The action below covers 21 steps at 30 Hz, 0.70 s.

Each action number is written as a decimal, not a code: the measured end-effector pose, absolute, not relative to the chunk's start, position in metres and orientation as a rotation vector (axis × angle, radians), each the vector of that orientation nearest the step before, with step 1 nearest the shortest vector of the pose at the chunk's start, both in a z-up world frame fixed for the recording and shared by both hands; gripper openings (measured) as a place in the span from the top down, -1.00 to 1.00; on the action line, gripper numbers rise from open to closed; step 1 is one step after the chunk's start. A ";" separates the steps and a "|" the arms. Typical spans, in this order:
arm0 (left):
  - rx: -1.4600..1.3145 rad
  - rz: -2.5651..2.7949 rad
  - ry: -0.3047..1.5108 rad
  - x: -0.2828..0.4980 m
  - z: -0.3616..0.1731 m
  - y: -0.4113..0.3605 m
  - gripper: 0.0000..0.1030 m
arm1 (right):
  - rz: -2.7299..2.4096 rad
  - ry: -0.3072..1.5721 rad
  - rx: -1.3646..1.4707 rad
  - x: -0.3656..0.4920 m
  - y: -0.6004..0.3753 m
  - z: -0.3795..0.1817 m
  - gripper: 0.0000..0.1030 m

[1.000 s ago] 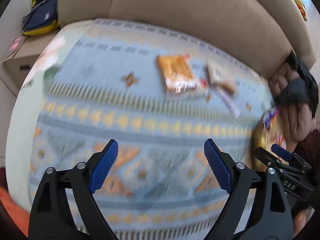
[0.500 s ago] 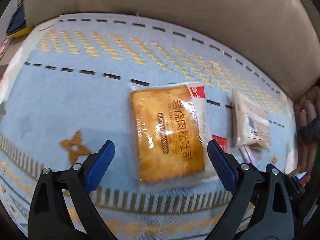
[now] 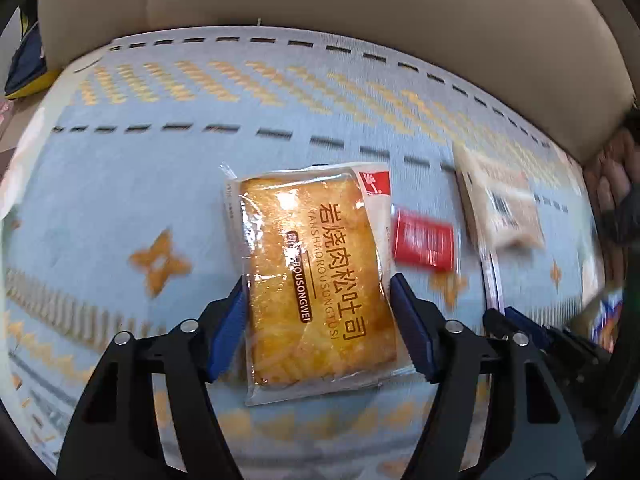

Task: Organize snacks
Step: 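Grasp the orange meat-floss toast pack with the left tool while the right grasps the pink stick sachet, then carry both items to the gold plate and release them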

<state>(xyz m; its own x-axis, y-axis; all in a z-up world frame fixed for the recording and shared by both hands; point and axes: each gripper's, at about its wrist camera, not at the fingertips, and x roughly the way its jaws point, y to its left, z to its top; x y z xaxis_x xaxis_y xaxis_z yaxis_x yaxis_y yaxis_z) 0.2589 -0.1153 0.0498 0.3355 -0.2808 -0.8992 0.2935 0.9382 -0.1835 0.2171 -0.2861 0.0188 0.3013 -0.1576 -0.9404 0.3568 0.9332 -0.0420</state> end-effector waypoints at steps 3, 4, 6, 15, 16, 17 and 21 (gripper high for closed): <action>0.028 -0.402 1.190 0.218 0.056 -0.092 -0.27 | -0.308 1.245 0.274 0.189 -0.282 0.020 0.61; 0.035 -0.411 1.203 0.202 0.057 -0.084 -0.26 | -0.297 1.250 0.305 0.176 -0.279 0.021 0.61; 0.067 -0.425 1.220 0.168 0.057 -0.072 -0.25 | -0.275 1.261 0.414 0.142 -0.274 0.023 0.61; -0.005 -0.443 1.286 0.058 0.049 -0.006 -0.24 | -0.198 1.252 0.508 0.021 -0.208 0.045 0.61; -0.004 -0.443 1.282 0.052 0.047 -0.001 -0.24 | -0.199 1.264 0.514 0.008 -0.200 0.043 0.61; 0.003 -0.440 1.268 0.047 0.046 0.002 -0.24 | -0.197 1.276 0.518 -0.001 -0.198 0.041 0.61; 0.035 -0.413 1.230 0.042 0.034 0.004 -0.24 | -0.218 1.292 0.457 -0.027 -0.177 0.024 0.57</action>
<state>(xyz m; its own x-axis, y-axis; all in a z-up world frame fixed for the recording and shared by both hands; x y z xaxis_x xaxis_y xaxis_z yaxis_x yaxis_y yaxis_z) 0.0419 0.0040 0.0336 0.2700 -0.2880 -0.9188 0.3255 0.9253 -0.1944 -0.0273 -0.1769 0.0240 0.2712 0.0964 -0.9577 0.4051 0.8911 0.2045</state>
